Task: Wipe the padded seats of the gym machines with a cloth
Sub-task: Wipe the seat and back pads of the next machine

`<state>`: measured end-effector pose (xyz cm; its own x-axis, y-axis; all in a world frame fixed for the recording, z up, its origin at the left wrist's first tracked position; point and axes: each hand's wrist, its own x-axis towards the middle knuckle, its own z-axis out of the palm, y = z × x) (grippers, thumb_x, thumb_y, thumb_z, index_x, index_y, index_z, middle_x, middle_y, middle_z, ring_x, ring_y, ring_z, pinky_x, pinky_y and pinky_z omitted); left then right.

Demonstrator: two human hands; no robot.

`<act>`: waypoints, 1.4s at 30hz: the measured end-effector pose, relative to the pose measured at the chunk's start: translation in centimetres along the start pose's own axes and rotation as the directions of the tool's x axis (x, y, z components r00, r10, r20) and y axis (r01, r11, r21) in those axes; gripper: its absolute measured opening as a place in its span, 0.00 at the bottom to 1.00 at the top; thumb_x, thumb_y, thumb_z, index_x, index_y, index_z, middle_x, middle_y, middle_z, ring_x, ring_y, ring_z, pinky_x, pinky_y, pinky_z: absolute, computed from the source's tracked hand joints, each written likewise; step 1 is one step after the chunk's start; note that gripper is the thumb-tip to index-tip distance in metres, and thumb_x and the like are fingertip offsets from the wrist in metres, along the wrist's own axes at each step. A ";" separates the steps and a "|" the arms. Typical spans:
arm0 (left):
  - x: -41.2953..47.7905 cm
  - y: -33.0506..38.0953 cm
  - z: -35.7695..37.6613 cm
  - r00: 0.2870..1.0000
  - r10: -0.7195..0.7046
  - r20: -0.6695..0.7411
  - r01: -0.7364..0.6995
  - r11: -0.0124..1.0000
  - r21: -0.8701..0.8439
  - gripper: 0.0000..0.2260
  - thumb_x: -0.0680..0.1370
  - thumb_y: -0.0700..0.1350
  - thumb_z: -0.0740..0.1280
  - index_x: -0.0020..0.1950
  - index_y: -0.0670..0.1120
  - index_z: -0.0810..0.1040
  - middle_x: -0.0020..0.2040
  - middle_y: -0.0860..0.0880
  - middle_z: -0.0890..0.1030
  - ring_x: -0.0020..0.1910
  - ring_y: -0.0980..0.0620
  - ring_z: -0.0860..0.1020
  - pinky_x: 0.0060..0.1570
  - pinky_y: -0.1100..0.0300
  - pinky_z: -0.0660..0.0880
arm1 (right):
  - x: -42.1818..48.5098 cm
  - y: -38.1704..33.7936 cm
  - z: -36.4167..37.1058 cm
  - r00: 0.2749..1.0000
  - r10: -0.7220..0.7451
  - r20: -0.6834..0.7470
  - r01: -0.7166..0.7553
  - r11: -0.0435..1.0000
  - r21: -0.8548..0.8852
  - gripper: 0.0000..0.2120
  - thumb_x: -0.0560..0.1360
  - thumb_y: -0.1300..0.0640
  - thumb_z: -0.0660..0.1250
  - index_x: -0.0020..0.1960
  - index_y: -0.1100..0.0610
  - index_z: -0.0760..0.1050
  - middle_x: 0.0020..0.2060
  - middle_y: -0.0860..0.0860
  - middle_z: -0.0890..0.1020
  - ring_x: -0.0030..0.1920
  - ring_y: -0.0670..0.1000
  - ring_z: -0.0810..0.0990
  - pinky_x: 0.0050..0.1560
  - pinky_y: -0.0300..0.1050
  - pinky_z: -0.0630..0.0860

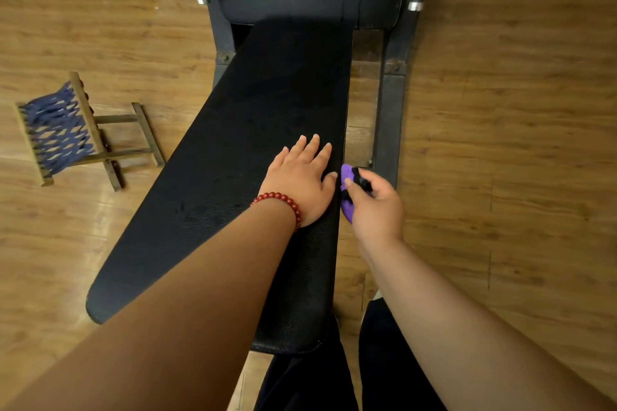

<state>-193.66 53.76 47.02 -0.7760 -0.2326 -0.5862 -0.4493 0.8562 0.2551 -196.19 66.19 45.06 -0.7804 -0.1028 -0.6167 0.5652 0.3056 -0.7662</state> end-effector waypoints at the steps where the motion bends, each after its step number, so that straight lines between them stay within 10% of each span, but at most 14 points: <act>1: 0.0 0.0 0.0 1.000 -0.002 0.001 0.002 1.000 -0.001 0.25 0.83 0.56 0.48 0.80 0.52 0.48 0.80 0.52 0.45 0.78 0.53 0.42 0.74 0.55 0.40 | -0.6 0.2 -0.3 1.000 0.000 0.004 0.000 1.000 -0.002 0.11 0.76 0.59 0.69 0.56 0.48 0.80 0.45 0.41 0.81 0.51 0.45 0.81 0.53 0.41 0.78; 42: 0.2 0.2 -0.1 0.999 -0.035 -0.017 0.035 0.999 -0.003 0.25 0.83 0.56 0.50 0.79 0.53 0.49 0.80 0.53 0.47 0.78 0.53 0.44 0.75 0.55 0.41 | 4.6 1.0 0.9 1.000 0.001 0.031 0.000 0.998 -0.058 0.11 0.76 0.60 0.69 0.45 0.43 0.75 0.43 0.42 0.80 0.50 0.49 0.80 0.57 0.50 0.78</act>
<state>-193.95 53.83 47.01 -0.7672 -0.2703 -0.5816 -0.4777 0.8460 0.2369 -198.98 65.22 41.29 -0.7711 -0.1314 -0.6230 0.5485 0.3595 -0.7549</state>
